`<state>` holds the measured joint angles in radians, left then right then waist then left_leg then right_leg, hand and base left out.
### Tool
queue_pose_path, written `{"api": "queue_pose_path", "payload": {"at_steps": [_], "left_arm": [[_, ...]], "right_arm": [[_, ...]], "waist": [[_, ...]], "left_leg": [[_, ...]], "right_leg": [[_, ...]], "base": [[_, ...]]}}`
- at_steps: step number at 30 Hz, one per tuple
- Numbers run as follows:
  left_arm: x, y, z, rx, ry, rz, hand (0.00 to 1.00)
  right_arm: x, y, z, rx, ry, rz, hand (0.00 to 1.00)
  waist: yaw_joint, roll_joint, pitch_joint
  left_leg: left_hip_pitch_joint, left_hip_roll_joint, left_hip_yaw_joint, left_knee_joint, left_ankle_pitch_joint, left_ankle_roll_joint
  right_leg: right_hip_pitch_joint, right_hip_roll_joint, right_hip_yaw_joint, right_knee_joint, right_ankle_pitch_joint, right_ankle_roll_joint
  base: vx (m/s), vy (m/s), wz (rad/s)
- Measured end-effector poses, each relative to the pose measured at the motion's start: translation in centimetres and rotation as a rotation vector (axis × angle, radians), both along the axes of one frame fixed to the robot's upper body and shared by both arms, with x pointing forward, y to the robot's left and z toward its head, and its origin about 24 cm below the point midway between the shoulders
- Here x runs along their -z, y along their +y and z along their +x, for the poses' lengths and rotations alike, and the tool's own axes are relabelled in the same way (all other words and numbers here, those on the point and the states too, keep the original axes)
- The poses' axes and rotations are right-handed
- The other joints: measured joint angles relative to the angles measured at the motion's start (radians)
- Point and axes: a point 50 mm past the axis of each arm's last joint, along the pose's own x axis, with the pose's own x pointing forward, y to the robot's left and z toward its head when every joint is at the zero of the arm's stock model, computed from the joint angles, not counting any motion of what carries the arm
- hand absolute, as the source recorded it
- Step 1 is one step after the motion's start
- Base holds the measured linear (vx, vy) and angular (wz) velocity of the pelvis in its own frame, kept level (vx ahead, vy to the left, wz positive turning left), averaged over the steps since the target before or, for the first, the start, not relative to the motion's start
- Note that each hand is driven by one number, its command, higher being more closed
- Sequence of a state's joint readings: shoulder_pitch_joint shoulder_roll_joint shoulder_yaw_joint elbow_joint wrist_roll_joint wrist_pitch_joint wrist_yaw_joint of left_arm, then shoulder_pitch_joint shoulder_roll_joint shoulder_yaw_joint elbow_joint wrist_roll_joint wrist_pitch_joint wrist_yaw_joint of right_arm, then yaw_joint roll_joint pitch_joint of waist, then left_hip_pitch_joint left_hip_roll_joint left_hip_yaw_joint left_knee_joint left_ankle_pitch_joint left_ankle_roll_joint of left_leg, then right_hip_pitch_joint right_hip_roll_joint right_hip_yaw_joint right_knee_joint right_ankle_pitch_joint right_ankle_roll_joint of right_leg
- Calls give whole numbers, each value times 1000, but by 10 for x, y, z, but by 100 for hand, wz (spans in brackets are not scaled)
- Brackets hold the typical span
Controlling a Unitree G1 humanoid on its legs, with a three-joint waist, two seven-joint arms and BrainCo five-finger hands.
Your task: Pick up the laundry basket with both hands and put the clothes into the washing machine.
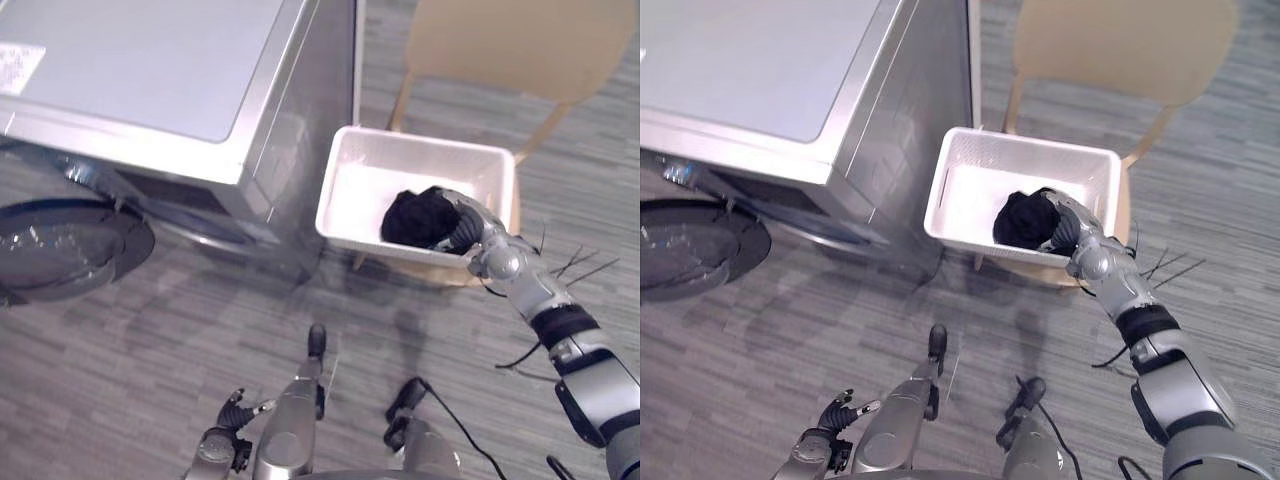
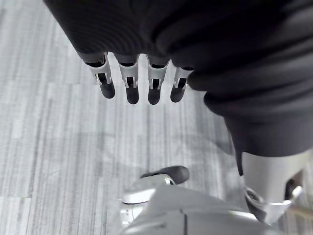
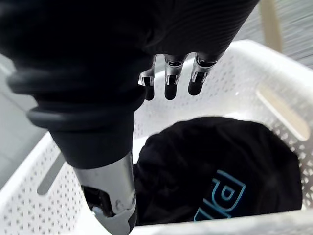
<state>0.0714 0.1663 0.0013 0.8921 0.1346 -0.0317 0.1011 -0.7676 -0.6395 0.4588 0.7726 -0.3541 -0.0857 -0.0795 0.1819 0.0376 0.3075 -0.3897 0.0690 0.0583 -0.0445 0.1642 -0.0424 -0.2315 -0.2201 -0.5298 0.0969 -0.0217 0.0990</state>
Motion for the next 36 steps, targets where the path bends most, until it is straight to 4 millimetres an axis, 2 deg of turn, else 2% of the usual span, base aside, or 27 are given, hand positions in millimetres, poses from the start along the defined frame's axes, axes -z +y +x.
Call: {"api": "queue_pose_path", "payload": {"at_steps": [2,5,8,11,12,14,16,19,21,24,26,32,36], "left_arm": [[-5,5,8,-36,-39,5,0],[-10,6,18,-51,-82,-2,0],[-21,4,40,-60,-162,-7,0],[-30,2,58,-77,-226,-13,0],[-32,1,62,-83,-241,-24,0],[-34,0,64,-88,-250,-32,0],[-35,-4,67,-88,-263,-47,0],[-40,-9,73,-79,-292,-61,0],[-40,-10,73,-79,-296,-66,0],[-39,-17,73,-74,-294,-85,0],[-38,-21,73,-74,-287,-94,0],[-37,-22,72,-63,-275,-90,0],[-33,-13,67,-61,-244,-59,0]], "right_arm": [[-13,-10,8,44,-11,-38,0],[-32,-25,10,73,-52,-82,0],[-41,-46,12,191,-69,-107,0],[-58,-54,16,287,-145,-101,0],[-70,-55,17,312,-211,-82,0],[-82,-52,19,308,-250,-66,0],[-84,-53,18,316,-272,-35,0],[-88,-42,18,274,-308,89,0],[-87,-38,18,257,-320,161,0],[-84,-21,17,191,-343,306,0],[-75,-15,15,173,-330,350,0],[-39,-8,4,144,-239,388,0],[-33,-3,-2,104,-226,397,0]], "waist": [[0,4,47],[-3,5,63],[-5,28,81],[-1,48,98],[-2,56,105],[-7,55,109],[-6,53,110],[-12,48,111],[-16,46,111],[-34,37,113],[-36,35,113],[-41,33,113],[-57,20,110]], "left_leg": [[-29,-2,-29,-18,35,7],[-65,-4,-40,-28,52,9],[-83,-13,-54,-28,58,6],[-133,-12,-60,-47,70,-7],[-156,-11,-71,-49,75,-12],[-169,-9,-73,-49,80,-14],[-171,-17,-73,-49,80,-14],[-177,-21,-70,-49,80,-14],[-176,-21,-69,-49,82,-12],[-161,-20,-70,-49,90,-17],[-146,-19,-73,-49,91,-18],[-89,-15,-85,-49,90,-18],[-66,2,-84,-49,90,-18]], "right_leg": [[-30,-5,-17,23,-1,-4],[-76,-14,-16,52,-4,-8],[-106,-28,-13,96,-26,-6],[-187,-29,9,129,-33,-9],[-214,-29,10,138,-35,-8],[-240,-38,16,165,-44,-3],[-257,-54,28,208,-68,-4],[-290,-70,51,271,-110,-3],[-298,-74,56,289,-122,-6],[-296,-77,71,319,-146,-11],[-284,-72,76,320,-149,-16],[-207,-52,86,285,-152,-19],[-171,-32,89,249,-136,-17]], "base": [[-32,-1,24],[-20,8,14],[-30,7,8],[-59,-8,-12],[-43,-25,-13],[-9,-35,0],[34,-27,11],[39,-37,7],[28,-44,4],[44,-51,4],[59,-60,-2],[17,-46,4],[-35,-45,-2]]}}
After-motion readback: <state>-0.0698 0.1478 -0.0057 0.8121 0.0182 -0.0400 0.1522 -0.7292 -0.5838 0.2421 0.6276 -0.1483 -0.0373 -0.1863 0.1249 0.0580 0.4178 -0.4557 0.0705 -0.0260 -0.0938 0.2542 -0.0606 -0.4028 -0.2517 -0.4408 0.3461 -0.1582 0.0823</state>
